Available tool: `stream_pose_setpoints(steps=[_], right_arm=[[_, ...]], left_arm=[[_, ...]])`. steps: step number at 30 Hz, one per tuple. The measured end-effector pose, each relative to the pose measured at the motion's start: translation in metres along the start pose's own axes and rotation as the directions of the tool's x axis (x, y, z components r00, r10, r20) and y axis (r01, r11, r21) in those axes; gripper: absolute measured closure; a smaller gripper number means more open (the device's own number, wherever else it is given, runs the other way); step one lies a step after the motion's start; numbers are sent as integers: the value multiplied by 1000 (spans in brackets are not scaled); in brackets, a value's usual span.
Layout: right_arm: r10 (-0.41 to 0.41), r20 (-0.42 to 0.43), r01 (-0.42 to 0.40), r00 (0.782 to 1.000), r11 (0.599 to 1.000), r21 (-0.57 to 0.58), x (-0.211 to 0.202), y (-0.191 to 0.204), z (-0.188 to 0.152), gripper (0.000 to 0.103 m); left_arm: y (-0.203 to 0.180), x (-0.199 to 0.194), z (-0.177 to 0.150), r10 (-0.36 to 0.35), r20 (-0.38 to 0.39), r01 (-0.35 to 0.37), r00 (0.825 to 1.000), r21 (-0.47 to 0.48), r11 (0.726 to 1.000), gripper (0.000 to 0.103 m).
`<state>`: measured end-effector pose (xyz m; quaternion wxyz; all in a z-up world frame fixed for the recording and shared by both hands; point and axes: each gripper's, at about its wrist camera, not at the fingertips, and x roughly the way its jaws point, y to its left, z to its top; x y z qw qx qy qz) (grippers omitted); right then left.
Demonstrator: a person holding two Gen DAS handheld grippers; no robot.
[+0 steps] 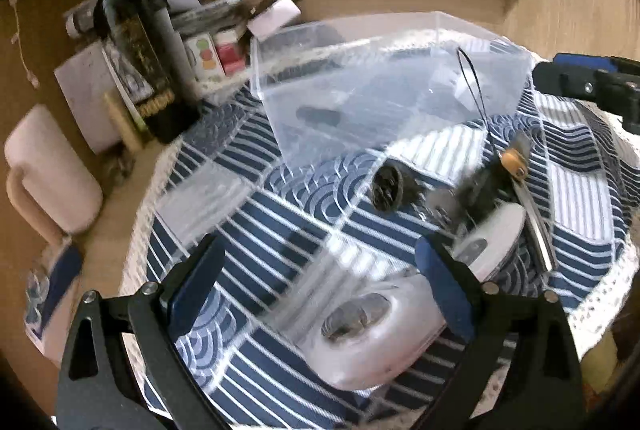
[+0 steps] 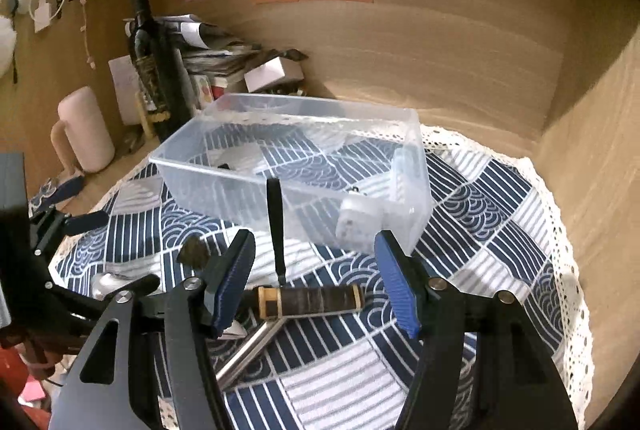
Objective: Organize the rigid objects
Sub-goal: 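Grasp the white mirror device with the left gripper while the right grasps the black-gold battery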
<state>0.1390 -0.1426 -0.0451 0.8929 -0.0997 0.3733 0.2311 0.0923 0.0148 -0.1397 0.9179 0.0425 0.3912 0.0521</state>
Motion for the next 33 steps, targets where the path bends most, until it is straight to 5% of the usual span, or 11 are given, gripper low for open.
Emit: stream_pose_setpoints(steps=[6,15,21,24,28,33], right_arm=[[-8,-4,8,1000,1000,1,-7,-1,-10,44],[1,-67,-1,998,1000,9,1,-13,-32,29],[16,-118,-13,993,1000,27,9,-18,-44,28],[33,-136,-25,990,998,60,17,-18,-43,28],[24,-168,-14,985,998,63,31,-12,-41,28],[41,-192,-24,981,996,89,39,-10,-41,36]], left_arm=[[1,-13,-21,15,23,-12,1000,-95,995,6],[6,-27,-38,87,34,-79,996,-192,978,1],[20,-21,-44,-4,45,17,999,-286,958,1],[28,-17,-47,-75,55,89,996,-321,943,7],[21,-23,-45,-97,82,115,992,-269,956,40],[23,-20,-44,-105,81,123,991,-268,956,40]])
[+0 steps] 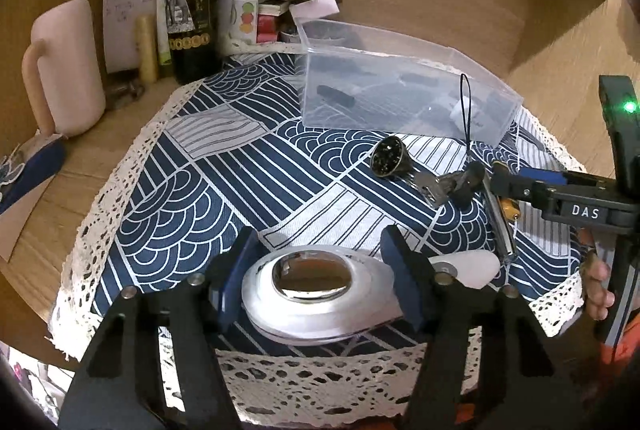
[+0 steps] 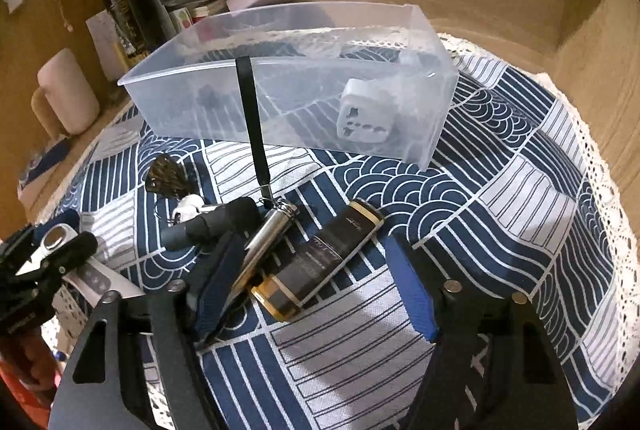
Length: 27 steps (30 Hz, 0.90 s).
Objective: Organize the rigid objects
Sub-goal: 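Grasp the white mirror device with the left gripper while the right grasps the black-gold battery, then place the mirror device and the black-gold battery into the clear box with both grippers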
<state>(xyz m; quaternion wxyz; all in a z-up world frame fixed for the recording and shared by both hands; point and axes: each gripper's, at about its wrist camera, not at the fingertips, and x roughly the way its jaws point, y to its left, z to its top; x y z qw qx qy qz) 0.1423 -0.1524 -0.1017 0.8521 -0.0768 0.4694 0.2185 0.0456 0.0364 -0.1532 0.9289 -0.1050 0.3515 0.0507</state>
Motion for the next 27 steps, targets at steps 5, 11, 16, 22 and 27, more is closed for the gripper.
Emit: stream_pose_setpoints(steps=[5,11,16,22,27], right_arm=[[-14,-38,15,999,1000,15,2,-9,-3,64],[-75,-40,73,996,997,-32,4,-6,-8,80],[-96,-10,96,995,994,-46,0,-6,-9,81],[-66,90,70,994,997,-42,-28,-5,5,81],[-59,199,71,978,996,-51,-55,-3,32,81]], left_arm=[[2,3,8,19,8,-19,1000,11,1000,40],[8,1,29,39,52,-39,998,6,999,40],[10,-10,52,57,117,-58,991,8,998,40],[6,-25,86,66,196,-72,978,25,997,40],[0,-30,115,68,243,-79,968,35,996,40]])
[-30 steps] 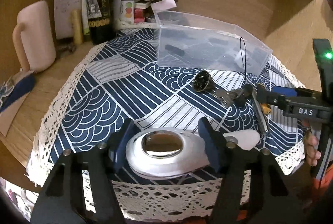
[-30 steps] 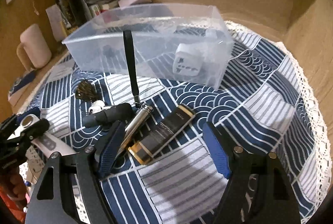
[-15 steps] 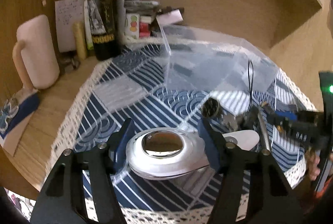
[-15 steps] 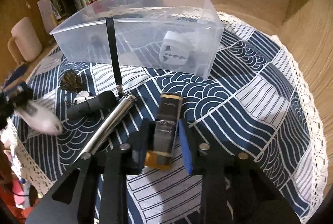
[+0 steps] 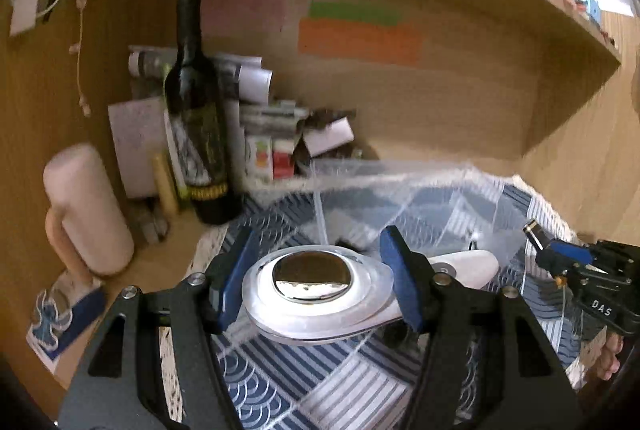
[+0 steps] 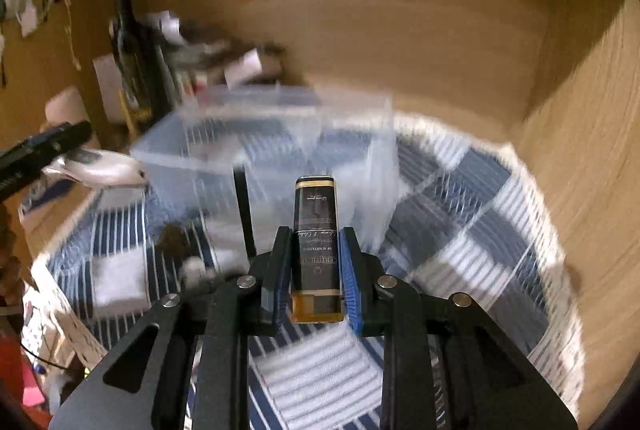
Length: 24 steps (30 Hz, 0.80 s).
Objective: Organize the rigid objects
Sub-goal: 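Place the mirror device and the black-gold battery into the clear box with both grippers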
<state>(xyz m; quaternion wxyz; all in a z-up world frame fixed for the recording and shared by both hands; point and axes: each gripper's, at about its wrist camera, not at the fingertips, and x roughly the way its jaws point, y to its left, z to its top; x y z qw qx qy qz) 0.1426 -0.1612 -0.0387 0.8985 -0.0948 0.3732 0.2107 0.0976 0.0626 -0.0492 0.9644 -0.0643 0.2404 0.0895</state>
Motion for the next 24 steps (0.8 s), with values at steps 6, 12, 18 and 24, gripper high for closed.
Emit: stream_pose_setpoints(steps=[6,12,18,24], right_arm=[[-15,105,17,994,1000,-16,-9,2,40,81],[-2,138,6,990,1000,-25,4,-1,73,81],[27,98,-24,995,999,-30,34,1,89,81],[65,21,-64,998,997,-29,74,7,90,81]], left_arm=[[-10,12,33,-5,30,5,1000,19,1000,40],[-24,38,54,-13,19,12,1000,44,999,40],[-37,76,56,-8,-48,12,999,86,996,40],[-47,116,43,-6,-147,24,989,123,992,40]])
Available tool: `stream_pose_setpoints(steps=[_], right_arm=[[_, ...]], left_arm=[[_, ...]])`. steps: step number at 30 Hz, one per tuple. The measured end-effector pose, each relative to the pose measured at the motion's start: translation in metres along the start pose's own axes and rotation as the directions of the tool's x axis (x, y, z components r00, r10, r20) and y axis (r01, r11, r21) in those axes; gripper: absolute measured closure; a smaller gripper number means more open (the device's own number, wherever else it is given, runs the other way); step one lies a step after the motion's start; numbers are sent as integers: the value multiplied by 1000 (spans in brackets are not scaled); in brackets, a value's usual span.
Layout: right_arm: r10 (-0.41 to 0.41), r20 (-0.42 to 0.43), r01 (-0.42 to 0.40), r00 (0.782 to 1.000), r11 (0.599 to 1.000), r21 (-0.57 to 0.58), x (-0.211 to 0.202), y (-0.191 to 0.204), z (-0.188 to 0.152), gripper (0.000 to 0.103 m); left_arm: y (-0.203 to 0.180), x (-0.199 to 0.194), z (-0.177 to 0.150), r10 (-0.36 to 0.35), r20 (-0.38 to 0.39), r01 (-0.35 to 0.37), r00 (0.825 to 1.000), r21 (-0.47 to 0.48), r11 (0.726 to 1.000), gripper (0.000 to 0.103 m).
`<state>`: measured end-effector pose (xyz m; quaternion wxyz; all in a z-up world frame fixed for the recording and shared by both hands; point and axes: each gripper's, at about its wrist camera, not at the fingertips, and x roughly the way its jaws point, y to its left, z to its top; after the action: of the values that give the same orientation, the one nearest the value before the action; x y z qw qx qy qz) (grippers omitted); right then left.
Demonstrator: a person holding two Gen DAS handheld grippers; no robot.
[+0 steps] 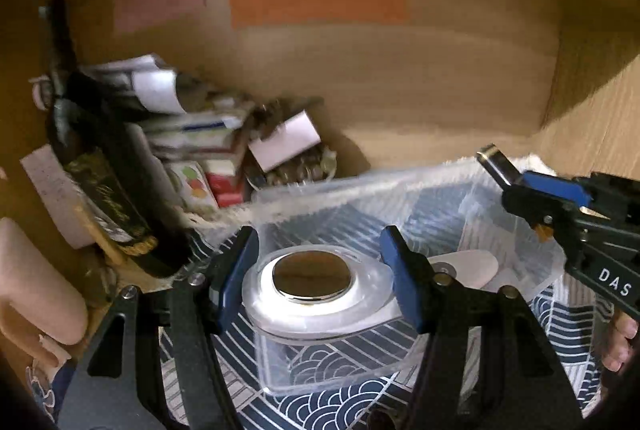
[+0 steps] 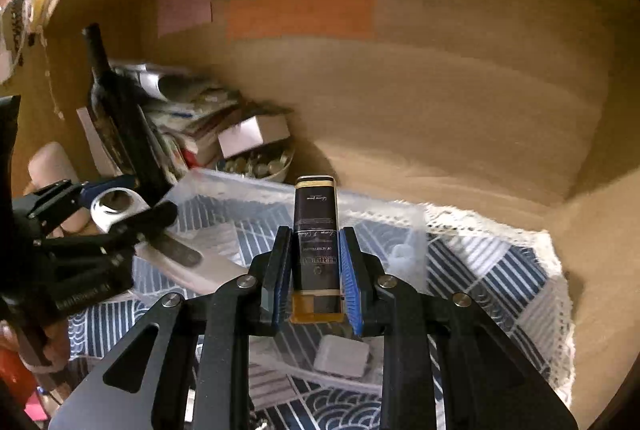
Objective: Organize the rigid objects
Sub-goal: 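Place the mirror device and the black-gold battery into the clear box with both grippers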
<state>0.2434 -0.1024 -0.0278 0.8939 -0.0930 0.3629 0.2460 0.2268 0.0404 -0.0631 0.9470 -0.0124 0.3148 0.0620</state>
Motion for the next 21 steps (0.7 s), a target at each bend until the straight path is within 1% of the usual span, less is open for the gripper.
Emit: stream_pose_setpoints(steps=[2,8,14,18,21], right_arm=[[7,-29,-7,1000,1000,-8,12,2,-1,81],[3,-101,-6,995,999,-32,39,5,-7,81],[-13,-167,5,986,999,-50,62,6,-17,81],[-23,-197,13,980,999,-51,70,7,-19,81],[-27,-213,15,977,998,-58,72,9,-21,81]], left_arm=[[-3,11,-2,1,-25,-1,1000,15,1000,40],[-11,31,-7,7,-64,-3,998,49,999,40],[-12,49,-8,-27,-109,33,994,53,998,40],[-15,53,-9,-23,-126,32,992,71,997,40],[-15,55,-10,-39,-142,50,989,71,996,40]])
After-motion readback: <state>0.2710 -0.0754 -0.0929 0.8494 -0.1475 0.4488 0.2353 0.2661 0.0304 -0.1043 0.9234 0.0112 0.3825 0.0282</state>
